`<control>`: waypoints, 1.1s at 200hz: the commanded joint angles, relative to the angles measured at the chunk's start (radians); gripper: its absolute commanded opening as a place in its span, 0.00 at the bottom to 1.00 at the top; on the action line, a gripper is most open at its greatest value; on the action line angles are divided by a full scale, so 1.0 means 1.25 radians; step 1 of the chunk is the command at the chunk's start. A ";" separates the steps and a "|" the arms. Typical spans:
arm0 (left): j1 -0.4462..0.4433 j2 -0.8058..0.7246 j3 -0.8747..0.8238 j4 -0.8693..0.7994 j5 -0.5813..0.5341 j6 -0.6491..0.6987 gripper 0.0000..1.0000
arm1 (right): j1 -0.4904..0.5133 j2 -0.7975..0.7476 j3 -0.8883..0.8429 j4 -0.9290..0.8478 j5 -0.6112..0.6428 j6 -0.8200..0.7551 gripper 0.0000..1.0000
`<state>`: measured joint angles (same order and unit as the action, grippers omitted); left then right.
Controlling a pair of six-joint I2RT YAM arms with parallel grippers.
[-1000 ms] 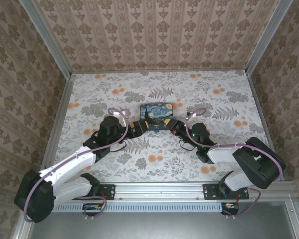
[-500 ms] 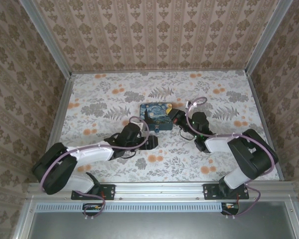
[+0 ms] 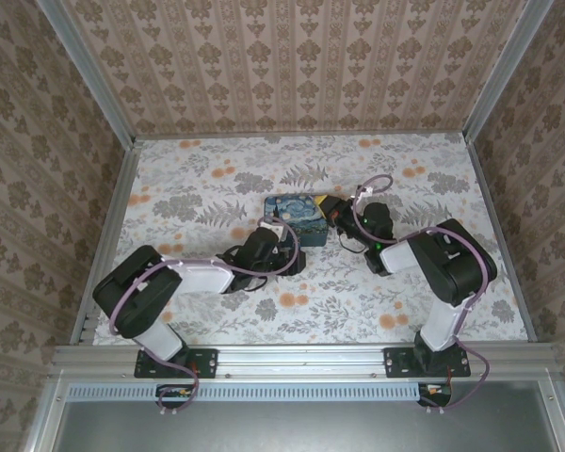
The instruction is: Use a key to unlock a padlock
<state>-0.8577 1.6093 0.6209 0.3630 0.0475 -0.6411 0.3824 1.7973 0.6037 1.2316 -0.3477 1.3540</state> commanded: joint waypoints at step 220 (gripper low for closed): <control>0.009 0.216 0.034 0.378 0.107 0.036 0.73 | -0.002 0.096 0.057 0.016 -0.020 0.014 0.00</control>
<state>-0.8455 1.8481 0.6556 0.7830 0.0971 -0.5503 0.3824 1.8984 0.6651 1.2381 -0.3714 1.3872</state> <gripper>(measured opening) 0.733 0.068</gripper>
